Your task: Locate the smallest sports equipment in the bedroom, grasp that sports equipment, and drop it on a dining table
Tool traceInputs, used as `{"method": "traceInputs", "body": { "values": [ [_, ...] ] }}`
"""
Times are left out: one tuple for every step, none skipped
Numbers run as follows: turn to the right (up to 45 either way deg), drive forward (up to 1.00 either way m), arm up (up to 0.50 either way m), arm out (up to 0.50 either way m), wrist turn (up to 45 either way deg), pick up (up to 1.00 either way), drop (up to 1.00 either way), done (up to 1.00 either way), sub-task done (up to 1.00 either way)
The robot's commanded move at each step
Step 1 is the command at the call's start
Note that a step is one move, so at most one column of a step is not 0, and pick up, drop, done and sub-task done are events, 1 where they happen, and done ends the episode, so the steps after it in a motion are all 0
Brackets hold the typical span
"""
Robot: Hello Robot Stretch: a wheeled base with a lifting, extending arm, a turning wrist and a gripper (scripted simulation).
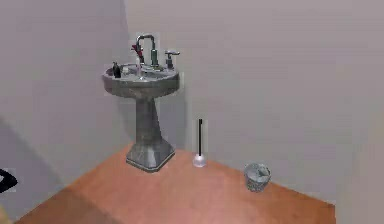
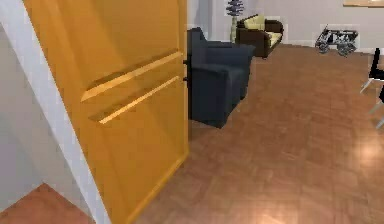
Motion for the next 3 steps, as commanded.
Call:
{"method": "traceInputs", "body": {
  "values": [
    [-45.0, 0.00, 0.00, 0.00, 0.0, 0.00, 0.00, 0.00, 0.00],
    [-45.0, 0.00, 0.00, 0.00, 0.0, 0.00, 0.00, 0.00, 0.00],
    [-45.0, 0.00, 0.00, 0.00, 0.0, 0.00, 0.00, 0.00, 0.00]
  ]
}}
